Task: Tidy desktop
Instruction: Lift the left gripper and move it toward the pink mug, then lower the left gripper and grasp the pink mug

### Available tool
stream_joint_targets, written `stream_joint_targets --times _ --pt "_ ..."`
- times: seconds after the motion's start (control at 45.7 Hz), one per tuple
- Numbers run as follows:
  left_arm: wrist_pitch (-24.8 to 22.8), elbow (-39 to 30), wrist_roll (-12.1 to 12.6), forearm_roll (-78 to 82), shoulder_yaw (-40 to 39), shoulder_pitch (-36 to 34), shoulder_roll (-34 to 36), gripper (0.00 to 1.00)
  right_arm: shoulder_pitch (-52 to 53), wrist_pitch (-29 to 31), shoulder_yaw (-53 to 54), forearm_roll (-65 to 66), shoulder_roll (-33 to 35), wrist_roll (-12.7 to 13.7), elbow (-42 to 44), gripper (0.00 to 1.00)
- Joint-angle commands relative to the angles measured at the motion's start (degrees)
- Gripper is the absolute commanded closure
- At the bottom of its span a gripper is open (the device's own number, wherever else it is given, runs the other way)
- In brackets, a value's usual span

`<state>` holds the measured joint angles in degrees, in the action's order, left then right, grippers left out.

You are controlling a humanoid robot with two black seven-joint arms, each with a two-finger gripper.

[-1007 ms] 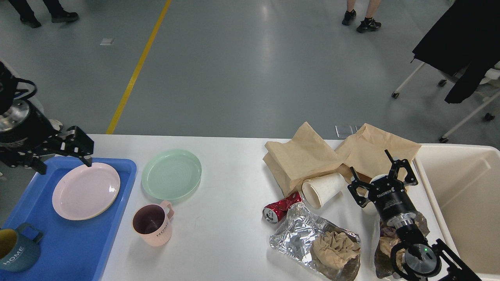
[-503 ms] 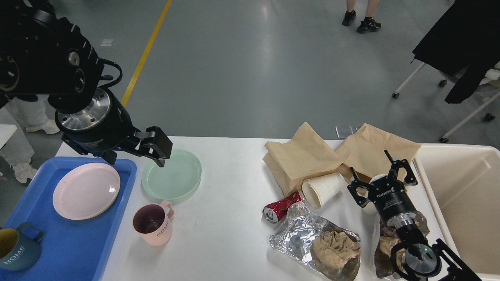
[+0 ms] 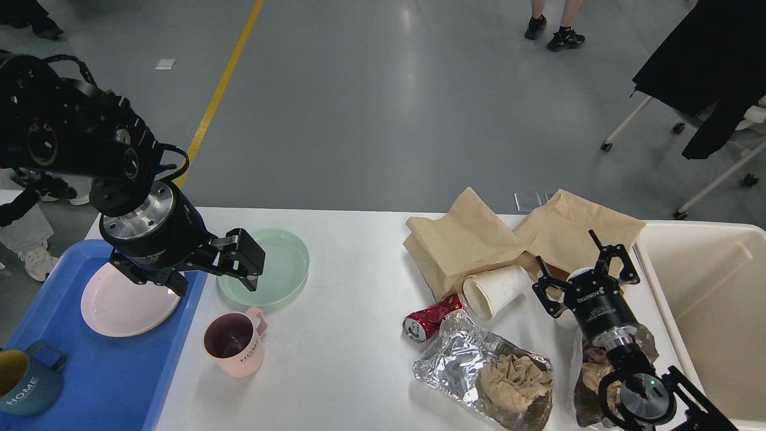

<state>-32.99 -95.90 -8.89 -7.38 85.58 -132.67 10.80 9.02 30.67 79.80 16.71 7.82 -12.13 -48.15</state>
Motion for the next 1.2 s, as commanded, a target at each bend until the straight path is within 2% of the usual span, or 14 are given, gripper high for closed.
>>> stream_joint_targets --times 0.0,0.241,0.591,1.182 --pt "3.45 1.86 0.19 -0.09 -0.06 7.24 3.08 0.04 0.03 0.00 0.00 -0.01 0.00 0.00 -0.01 0.00" --pt "14.26 6.16 0.28 -0.09 0.64 20.69 5.37 0.04 0.03 0.00 0.00 -0.01 0.00 0.00 -0.01 0.00" --pt "16.02 18.29 0.72 0.52 -3.05 34.93 6.25 0.04 0.03 0.00 0.00 -0.01 0.00 0.00 0.08 0.00" --pt "21.65 25.85 0.72 0.79 -7.97 47.41 5.10 0.06 0.03 0.00 0.00 0.08 0.00 0.00 -0.01 0.00"
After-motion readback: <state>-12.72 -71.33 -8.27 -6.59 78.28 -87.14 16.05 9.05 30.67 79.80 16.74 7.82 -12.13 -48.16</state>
